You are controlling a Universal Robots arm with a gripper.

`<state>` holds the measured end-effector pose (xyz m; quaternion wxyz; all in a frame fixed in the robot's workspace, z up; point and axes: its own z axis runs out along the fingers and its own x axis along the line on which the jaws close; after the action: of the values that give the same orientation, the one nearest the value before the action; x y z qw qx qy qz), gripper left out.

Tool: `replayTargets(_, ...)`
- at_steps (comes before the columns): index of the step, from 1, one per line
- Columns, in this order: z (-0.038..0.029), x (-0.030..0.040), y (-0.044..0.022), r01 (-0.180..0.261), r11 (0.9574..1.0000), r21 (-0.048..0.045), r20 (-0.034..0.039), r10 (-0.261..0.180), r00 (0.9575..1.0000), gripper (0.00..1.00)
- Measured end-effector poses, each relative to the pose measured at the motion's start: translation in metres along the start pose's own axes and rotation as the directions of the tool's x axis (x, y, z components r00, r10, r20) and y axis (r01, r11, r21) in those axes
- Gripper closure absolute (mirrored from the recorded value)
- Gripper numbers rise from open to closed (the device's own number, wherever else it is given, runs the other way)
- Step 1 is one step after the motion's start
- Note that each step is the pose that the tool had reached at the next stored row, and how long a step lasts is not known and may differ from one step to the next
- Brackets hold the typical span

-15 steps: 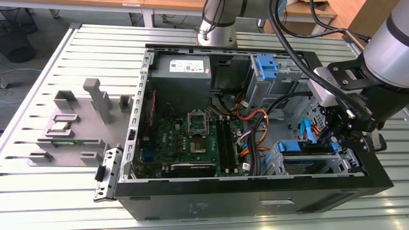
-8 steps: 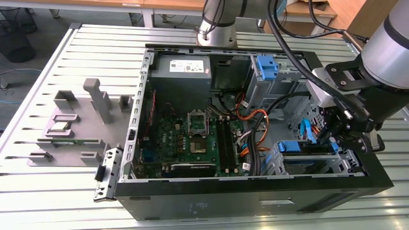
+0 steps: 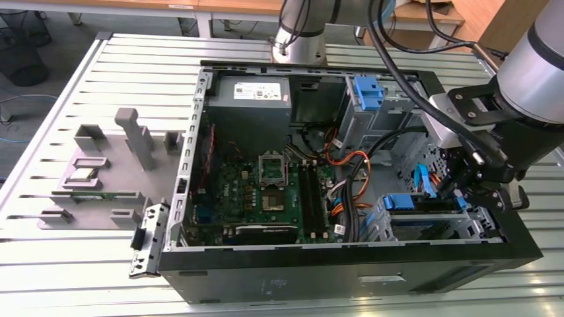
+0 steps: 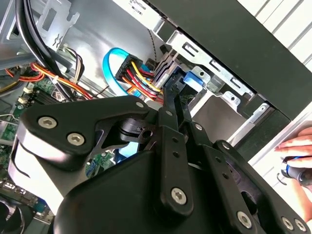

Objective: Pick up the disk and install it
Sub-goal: 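Insert the second disk wire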

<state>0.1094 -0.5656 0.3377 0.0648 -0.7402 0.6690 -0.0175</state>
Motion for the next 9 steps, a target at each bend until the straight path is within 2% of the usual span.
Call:
replayTargets(4, 0.0003, 0.0, 0.0001, -0.015, 0.9999, 0.001, -0.0018, 0.015, 0.9999, 0.82)
replayTargets(9, 0.0009, 0.0001, 0.0001, -0.06, 0.9982, 0.0039, -0.0073, 0.06, 0.9981, 0.82)
